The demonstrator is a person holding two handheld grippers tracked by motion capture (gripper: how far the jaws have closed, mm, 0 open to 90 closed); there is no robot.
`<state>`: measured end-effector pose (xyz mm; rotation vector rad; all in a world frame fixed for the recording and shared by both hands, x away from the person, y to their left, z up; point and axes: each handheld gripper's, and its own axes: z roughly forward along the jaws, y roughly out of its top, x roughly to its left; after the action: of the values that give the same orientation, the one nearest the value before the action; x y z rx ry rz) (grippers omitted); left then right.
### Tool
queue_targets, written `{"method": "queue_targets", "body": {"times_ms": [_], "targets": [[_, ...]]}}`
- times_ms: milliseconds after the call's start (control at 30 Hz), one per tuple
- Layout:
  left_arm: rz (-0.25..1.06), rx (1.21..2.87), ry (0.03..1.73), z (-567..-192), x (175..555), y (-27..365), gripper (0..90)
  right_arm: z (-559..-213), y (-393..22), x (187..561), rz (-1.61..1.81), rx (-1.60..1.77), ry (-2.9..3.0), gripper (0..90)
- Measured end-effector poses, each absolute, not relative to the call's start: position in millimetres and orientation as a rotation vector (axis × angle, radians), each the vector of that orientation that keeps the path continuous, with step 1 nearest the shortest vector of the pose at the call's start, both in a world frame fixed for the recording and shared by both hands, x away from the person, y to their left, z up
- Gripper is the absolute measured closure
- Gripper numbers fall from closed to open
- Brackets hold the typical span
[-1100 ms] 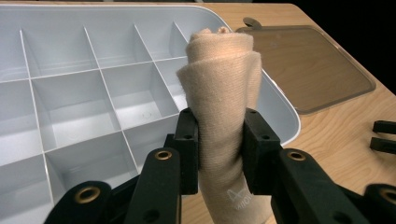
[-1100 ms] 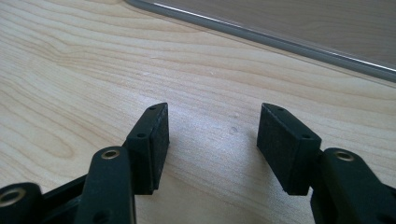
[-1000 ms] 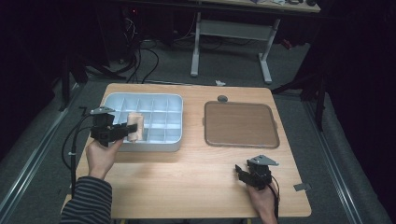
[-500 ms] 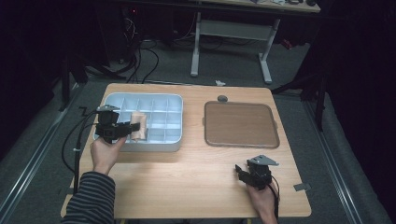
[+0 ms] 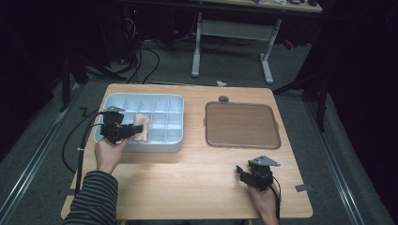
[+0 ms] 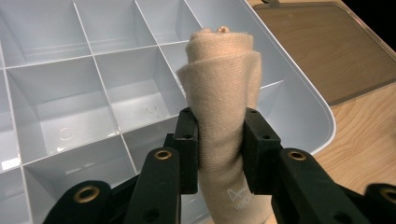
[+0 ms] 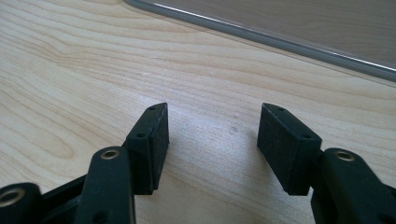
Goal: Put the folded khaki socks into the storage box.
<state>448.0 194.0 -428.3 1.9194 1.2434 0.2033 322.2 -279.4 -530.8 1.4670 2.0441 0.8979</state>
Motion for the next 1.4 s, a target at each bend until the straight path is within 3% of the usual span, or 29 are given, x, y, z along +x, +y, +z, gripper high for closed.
{"method": "queue_targets", "body": {"times_ms": [1400], "targets": [[0.106,1.965,1.347,-462,469,195,70.9,-531,-278,322,0.889,1.462,2.046,43.1]]}}
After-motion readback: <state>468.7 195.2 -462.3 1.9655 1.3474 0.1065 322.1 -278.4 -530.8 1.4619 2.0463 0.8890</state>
